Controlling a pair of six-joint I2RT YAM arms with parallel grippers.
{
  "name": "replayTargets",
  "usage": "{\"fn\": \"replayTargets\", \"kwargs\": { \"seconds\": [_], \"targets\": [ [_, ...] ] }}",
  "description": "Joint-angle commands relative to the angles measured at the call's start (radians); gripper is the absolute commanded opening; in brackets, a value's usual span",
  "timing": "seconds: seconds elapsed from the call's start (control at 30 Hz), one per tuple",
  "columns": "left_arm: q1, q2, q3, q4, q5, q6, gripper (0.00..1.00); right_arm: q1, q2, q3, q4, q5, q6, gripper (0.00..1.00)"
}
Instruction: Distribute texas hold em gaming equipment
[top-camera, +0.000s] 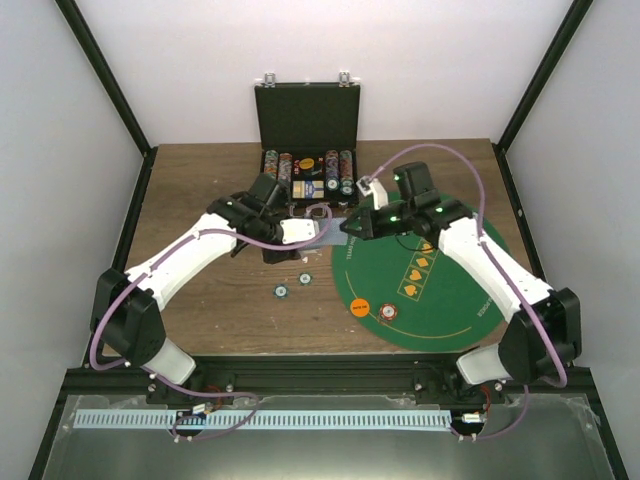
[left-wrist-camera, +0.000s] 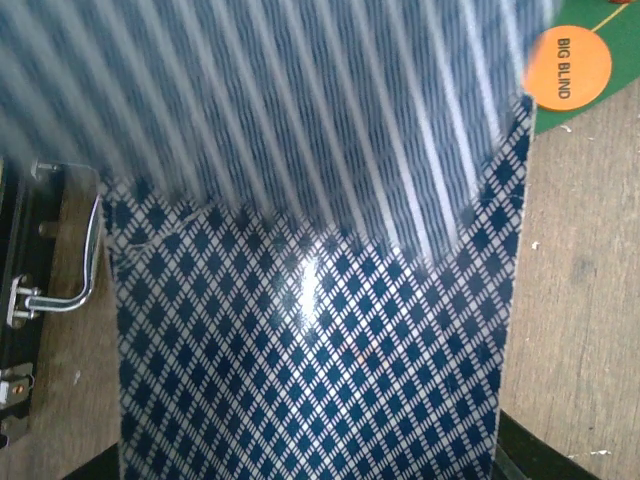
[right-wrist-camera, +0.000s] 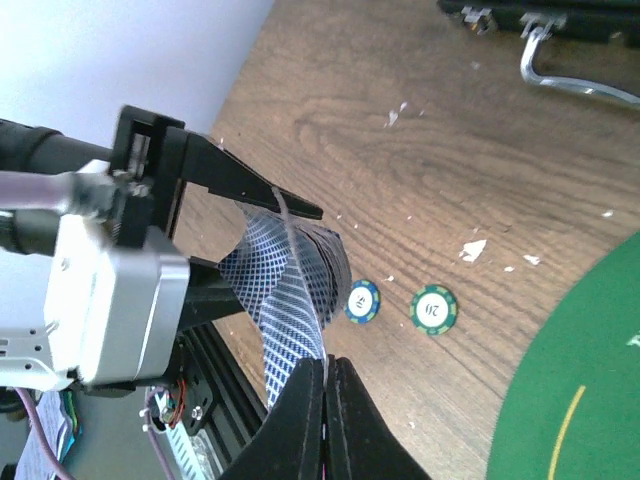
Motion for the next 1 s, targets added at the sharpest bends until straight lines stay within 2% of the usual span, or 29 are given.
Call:
{"fn": "replayTargets", "kwargs": {
  "seconds": [0.0, 0.17, 0.27, 0.33, 0.47, 0.57, 0.63, 0.97],
  "targets": [
    [0.030, -0.032, -0.024, 0.022, 0.008, -0.043, 0.50, -0.074, -0.069, 0.051, -0.072, -0.046, -0.075, 0.01],
    [0.065, -0.050, -0.061, 0.041, 0.019, -0.076, 0.50, -0.129, -0.075, 0.053, -0.169, -0.006, -0.149, 0.01],
    [0.098, -0.057, -0.072, 0.040, 0.015, -0.100, 0.50, -0.130, -0.035, 0.037, -0.234, 0.077, -0.184, 0.01],
    [0.113, -0.064, -0.076, 0.039, 0.007, -0.108, 0.50, -0.129, 0.006, 0.005, -0.243, 0.070, -0.197, 0.01],
    [0.121, -0.081, -0.084, 0.038, 0.003, -0.117, 0.50, -0.096, 0.082, -0.071, -0.178, -0.050, -0.251, 0.01],
    [0.122, -0.082, -0.085, 0.033, 0.010, -0.123, 0.50, -0.072, 0.167, -0.087, -0.142, -0.076, -0.284, 0.01],
    [0.122, -0.085, -0.084, 0.031, 0.011, -0.124, 0.50, -0.066, 0.241, -0.108, -0.120, -0.033, -0.292, 0.01],
    [0.121, -0.073, -0.069, 0.018, 0.012, -0.115, 0.50, -0.064, 0.377, -0.179, -0.058, 0.046, -0.322, 0.01]
  ]
}}
